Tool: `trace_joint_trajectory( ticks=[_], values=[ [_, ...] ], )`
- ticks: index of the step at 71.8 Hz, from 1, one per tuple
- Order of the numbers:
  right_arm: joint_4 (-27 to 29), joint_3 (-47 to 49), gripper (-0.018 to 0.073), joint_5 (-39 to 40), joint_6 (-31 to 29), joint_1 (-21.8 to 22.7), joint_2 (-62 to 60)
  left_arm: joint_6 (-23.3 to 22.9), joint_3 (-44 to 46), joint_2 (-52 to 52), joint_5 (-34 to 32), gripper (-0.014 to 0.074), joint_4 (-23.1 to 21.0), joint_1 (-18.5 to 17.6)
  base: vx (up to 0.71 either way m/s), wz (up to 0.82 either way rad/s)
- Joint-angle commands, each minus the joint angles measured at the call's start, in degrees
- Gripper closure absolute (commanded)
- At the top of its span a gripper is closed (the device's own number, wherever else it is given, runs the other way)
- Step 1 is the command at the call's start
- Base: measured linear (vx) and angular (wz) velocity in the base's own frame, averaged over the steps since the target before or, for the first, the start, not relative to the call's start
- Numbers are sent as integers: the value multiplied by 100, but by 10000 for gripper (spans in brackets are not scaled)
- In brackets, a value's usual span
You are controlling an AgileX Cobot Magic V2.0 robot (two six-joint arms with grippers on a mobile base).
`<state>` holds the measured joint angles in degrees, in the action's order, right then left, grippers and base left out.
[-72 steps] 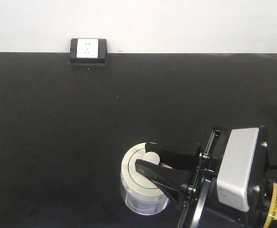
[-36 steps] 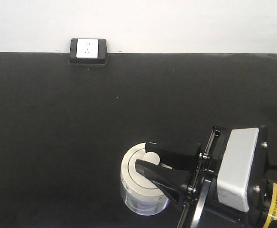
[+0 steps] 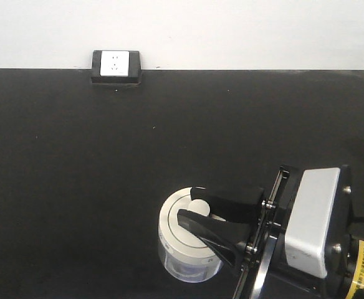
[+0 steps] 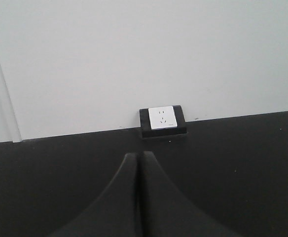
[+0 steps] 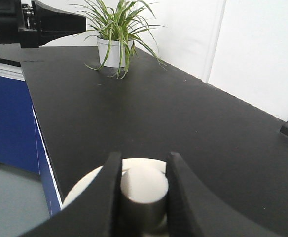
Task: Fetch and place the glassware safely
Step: 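Approach the black countertop holding the jar above its edge, then extend the right arm over the countertop, carrying the jar farther out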
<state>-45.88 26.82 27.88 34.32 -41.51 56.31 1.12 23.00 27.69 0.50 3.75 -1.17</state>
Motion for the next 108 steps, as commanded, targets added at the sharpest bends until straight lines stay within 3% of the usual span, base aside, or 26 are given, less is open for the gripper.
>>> trace_joint_trajectory(
  ticks=[1,53,65,97,108],
  values=[
    [170,182,563,461,-36,0,-100,-37,154,7,-409,603,-39,-35,0,0],
    [269,182,563,586,-48,0,-90,-37,154,7,-409,603,-39,-35,0,0],
    [737,182,561,382,-230,15,134,-37,154,7,-409,603,-39,-35,0,0],
    [2340,815,560,1102,-2049,20,1586,-37,154,7,-409,603,-39,-35,0,0],
    [2407,1104,560,1472,-2027,331,2085,-37,154,7,-409,603,-39,-35,0,0]
  ],
)
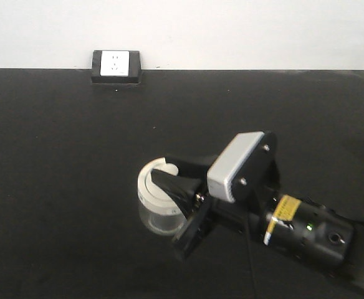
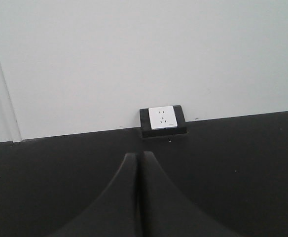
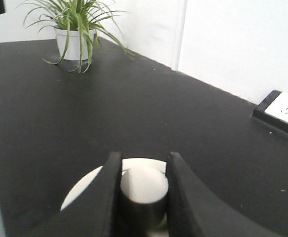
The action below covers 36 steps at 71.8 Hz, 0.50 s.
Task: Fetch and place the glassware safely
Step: 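Extend the right arm over the countertop, carrying the jar farther out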
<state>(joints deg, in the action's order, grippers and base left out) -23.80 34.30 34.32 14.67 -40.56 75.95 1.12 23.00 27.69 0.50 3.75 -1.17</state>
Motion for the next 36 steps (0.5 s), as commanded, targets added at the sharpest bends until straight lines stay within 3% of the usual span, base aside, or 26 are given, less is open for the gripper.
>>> trace_joint_trajectory(
  ticks=[1,15,36],
  values=[
    [199,378,560,879,-47,292,188,-37,154,7,-409,603,-39,-35,0,0],
    [-378,719,560,1192,55,1130,713,-37,154,7,-409,603,-39,-35,0,0],
    [-2143,1556,560,2007,1311,2254,1709,-37,154,7,-409,603,-39,-35,0,0]
  ],
)
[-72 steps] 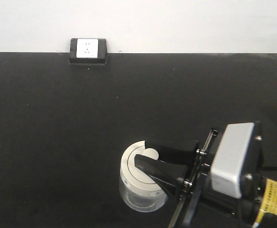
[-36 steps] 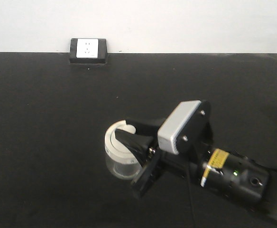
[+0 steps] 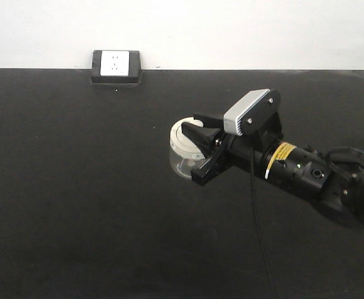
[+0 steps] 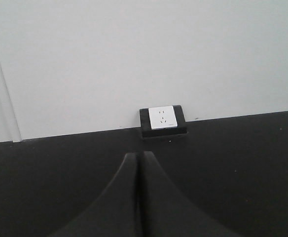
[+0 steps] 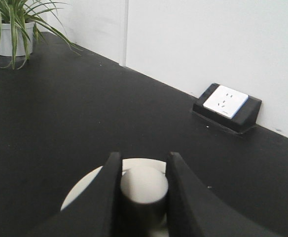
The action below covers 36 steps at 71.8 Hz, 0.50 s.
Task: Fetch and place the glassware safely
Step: 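Extend the right arm over the countertop, carrying the jar farther out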
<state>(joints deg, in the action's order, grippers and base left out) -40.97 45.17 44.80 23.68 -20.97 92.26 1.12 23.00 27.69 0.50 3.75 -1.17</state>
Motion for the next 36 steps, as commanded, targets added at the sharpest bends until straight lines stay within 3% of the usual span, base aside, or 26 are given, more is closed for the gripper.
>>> trace_joint_trajectory(
  ticks=[1,13,36],
  values=[
    [-480,519,560,1015,468,336,164,-37,154,7,-409,603,-39,-35,0,0],
    [-968,1038,560,1566,770,690,792,-37,154,7,-409,603,-39,-35,0,0],
    [-1758,1868,560,1644,705,747,1806,-37,154,7,-409,603,-39,-35,0,0]
  ],
)
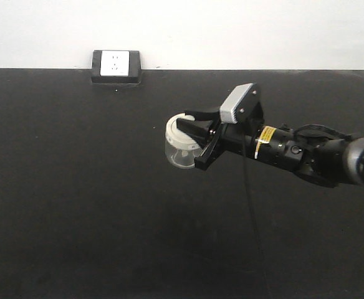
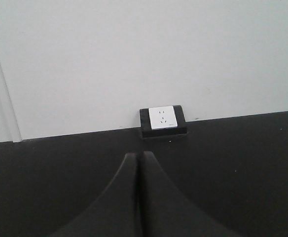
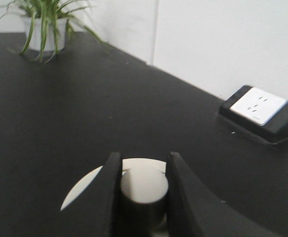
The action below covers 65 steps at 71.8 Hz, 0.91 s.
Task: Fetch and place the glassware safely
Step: 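Extend the right arm over the countertop, carrying the jar farther out, then lower the jar onto the countertop and open the right gripper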
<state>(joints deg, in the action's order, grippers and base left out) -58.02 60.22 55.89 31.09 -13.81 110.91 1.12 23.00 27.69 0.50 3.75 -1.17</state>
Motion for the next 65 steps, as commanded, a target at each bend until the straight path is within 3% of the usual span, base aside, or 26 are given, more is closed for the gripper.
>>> trace_joint_trajectory(
  ticks=[1,65],
  values=[
    [-82,393,560,535,-36,30,-17,-37,154,7,-409,603,-39,-35,0,0],
    [-52,672,559,986,-468,30,1122,-37,154,7,-409,603,-39,-35,0,0]
  ],
)
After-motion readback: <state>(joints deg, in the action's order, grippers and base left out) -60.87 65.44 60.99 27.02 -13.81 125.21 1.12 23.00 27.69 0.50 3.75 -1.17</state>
